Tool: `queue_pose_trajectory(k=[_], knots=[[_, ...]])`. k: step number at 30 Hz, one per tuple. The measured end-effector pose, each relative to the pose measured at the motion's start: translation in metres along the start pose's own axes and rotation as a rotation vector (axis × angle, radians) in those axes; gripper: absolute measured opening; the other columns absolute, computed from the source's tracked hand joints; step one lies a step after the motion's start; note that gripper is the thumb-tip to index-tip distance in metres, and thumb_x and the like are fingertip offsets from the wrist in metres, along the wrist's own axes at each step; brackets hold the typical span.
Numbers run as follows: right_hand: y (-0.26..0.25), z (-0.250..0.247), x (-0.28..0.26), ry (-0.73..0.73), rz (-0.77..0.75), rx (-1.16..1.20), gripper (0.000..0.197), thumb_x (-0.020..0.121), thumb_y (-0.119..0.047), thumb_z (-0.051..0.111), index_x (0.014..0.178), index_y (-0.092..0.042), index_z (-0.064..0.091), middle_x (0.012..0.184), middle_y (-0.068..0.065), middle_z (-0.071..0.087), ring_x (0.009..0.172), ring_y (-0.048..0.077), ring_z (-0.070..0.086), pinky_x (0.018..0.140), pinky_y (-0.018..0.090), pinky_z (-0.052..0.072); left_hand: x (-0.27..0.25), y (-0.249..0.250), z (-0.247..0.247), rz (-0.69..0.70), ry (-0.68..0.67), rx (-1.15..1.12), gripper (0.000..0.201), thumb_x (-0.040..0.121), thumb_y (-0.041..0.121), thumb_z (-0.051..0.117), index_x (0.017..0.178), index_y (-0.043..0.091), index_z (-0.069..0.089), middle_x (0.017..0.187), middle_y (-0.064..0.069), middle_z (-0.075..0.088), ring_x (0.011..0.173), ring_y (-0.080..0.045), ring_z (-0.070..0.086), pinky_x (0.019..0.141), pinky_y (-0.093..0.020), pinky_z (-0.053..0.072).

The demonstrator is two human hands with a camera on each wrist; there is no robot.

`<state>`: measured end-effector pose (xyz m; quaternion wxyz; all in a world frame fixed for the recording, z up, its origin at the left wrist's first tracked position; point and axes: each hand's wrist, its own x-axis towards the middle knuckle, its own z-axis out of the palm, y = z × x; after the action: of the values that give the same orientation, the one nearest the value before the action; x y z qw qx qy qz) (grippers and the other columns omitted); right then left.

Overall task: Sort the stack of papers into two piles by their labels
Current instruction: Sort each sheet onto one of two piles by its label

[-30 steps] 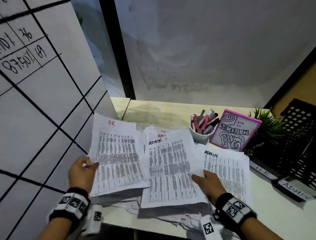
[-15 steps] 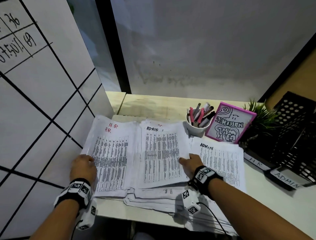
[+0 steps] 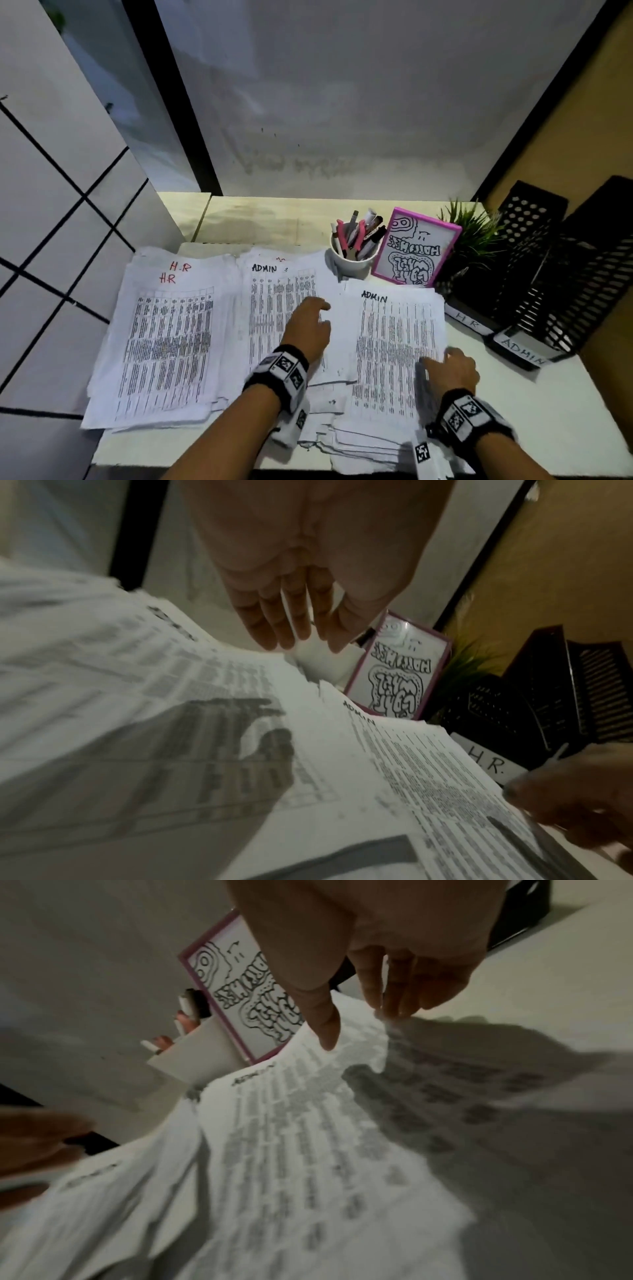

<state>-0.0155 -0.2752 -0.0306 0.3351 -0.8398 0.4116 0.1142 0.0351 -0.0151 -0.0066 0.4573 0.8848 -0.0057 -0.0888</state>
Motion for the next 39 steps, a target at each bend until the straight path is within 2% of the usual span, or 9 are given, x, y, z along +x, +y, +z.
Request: queue_pose_trajectory(k=[7, 12, 16, 19, 25, 28, 31, 34, 39], knots=[[0.040, 0.000, 0.006, -0.031, -0.062, -0.058, 0.048, 0.079, -0.022, 0.074, 0.121, -0.004, 0.059, 0.110, 0.016, 0.047, 0.114, 0.037, 0.043, 0.092, 0.040, 0.040, 0.059, 0.021, 0.056, -0.316, -0.127, 0.104, 0.060, 0.091, 0.019, 0.052, 0.146, 0.013, 0.027, 0.140, -0.019, 0.041, 0.126, -0.036, 0.043, 0.104, -0.041, 0.040], [0.043, 0.006, 0.002, -0.011, -0.149, -0.018, 0.039, 0.081, -0.014, 0.072, 0.117, -0.005, 0.059, 0.099, 0.005, 0.042, 0.103, 0.028, 0.045, 0.085, 0.034, 0.039, 0.069, 0.024, 0.071, -0.347, -0.026, 0.103, 0.061, 0.089, 0.019, 0.056, 0.144, 0.017, 0.031, 0.131, -0.019, 0.042, 0.113, -0.038, 0.052, 0.093, -0.043, 0.047], [0.047, 0.009, 0.001, 0.000, -0.164, 0.008, 0.045, 0.081, -0.012, 0.073, 0.122, -0.004, 0.057, 0.110, 0.012, 0.050, 0.108, 0.032, 0.049, 0.093, 0.038, 0.042, 0.068, 0.026, 0.071, -0.246, 0.014, 0.179, 0.024, 0.082, 0.026, 0.059, 0.104, 0.019, 0.059, 0.102, -0.015, 0.060, 0.093, -0.036, 0.061, 0.078, -0.039, 0.052], [0.047, 0.008, 0.002, -0.010, -0.131, 0.052, 0.050, 0.079, -0.012, 0.074, 0.125, -0.004, 0.056, 0.116, 0.015, 0.050, 0.113, 0.034, 0.049, 0.095, 0.039, 0.043, 0.060, 0.033, 0.070, -0.115, -0.018, 0.303, 0.016, 0.082, 0.033, 0.055, 0.070, 0.022, 0.052, 0.086, -0.006, 0.065, 0.092, -0.030, 0.059, 0.078, -0.034, 0.038], [0.052, 0.011, 0.003, -0.005, -0.084, 0.374, 0.063, 0.064, -0.022, 0.076, 0.124, -0.023, 0.055, 0.115, -0.005, 0.046, 0.112, 0.022, 0.054, 0.090, 0.047, 0.053, 0.030, 0.059, 0.046, -0.057, -0.082, -0.295, 0.016, 0.093, 0.027, 0.058, 0.108, 0.024, 0.059, 0.105, 0.003, 0.063, 0.106, -0.023, 0.056, 0.092, -0.037, 0.045], [0.045, 0.000, -0.001, -0.079, -0.084, 0.751, 0.054, 0.071, 0.005, 0.075, 0.113, -0.027, 0.063, 0.119, 0.009, 0.056, 0.109, 0.024, 0.060, 0.083, 0.039, 0.055, 0.009, 0.081, 0.022, -0.112, -0.118, -0.604, 0.040, 0.095, 0.019, 0.054, 0.133, 0.025, 0.047, 0.118, 0.005, 0.058, 0.110, -0.015, 0.054, 0.096, -0.035, 0.043], [0.030, -0.039, -0.019, -0.322, -0.159, 1.038, 0.039, 0.070, 0.002, 0.074, 0.107, -0.007, 0.064, 0.103, 0.023, 0.067, 0.087, 0.031, 0.065, 0.067, 0.030, 0.056, 0.001, 0.091, -0.004, -0.131, -0.060, -0.695, 0.027, 0.092, 0.019, 0.058, 0.118, 0.021, 0.055, 0.112, -0.004, 0.064, 0.106, -0.025, 0.060, 0.100, -0.044, 0.046], [0.026, -0.069, -0.023, -0.383, -0.333, 0.808, 0.074, 0.044, -0.045, 0.090, 0.102, -0.005, 0.070, 0.094, 0.012, 0.075, 0.089, 0.029, 0.070, 0.067, 0.021, 0.056, -0.001, 0.100, -0.026, -0.124, 0.011, -0.717, 0.040, 0.091, 0.027, 0.061, 0.128, 0.018, 0.050, 0.134, 0.000, 0.052, 0.121, -0.022, 0.052, 0.104, -0.041, 0.040], [0.013, -0.087, -0.032, -0.538, -0.395, 0.775, 0.055, 0.041, -0.030, 0.094, 0.086, -0.003, 0.077, 0.089, 0.019, 0.075, 0.081, 0.031, 0.072, 0.064, 0.026, 0.057, 0.005, 0.107, -0.050, -0.152, 0.160, -0.760, 0.073, 0.093, 0.022, 0.060, 0.151, 0.012, 0.017, 0.156, -0.009, 0.022, 0.137, -0.017, 0.028, 0.110, -0.034, 0.024]])
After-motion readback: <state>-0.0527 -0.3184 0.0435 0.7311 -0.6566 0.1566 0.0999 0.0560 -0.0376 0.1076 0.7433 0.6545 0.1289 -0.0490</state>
